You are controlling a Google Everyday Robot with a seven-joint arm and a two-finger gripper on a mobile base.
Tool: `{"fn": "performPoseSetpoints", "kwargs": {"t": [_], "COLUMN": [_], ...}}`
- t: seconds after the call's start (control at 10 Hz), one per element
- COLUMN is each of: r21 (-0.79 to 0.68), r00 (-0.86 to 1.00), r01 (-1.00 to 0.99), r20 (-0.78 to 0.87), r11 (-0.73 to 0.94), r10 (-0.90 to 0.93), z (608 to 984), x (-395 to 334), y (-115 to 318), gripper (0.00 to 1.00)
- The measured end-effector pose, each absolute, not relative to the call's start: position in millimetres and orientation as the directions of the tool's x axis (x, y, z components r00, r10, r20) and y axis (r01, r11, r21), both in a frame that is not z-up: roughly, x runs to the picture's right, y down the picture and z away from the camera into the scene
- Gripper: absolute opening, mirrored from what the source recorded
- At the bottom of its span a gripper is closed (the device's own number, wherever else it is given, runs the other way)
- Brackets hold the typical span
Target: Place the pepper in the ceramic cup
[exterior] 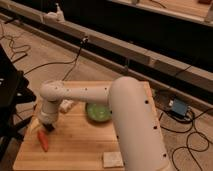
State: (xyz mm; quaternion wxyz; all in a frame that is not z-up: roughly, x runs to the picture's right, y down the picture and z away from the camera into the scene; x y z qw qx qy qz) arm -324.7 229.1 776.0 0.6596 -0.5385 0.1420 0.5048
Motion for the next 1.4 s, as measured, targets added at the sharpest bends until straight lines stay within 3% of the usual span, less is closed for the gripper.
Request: {"fn": "performPoseSetpoints", "kwargs": {"t": [0.7, 1.4], "r21": [-0.545, -0.522], "r00": [0.501, 0.485], "r01": [-0.838, -0.853], "r20": [-0.747, -0.768], "r11": [0.030, 0.032], "r10": [0.438, 0.419], "z": [789, 798], "x": [-356, -369], "y": [251, 257], "gripper": [0.78, 0.10]}}
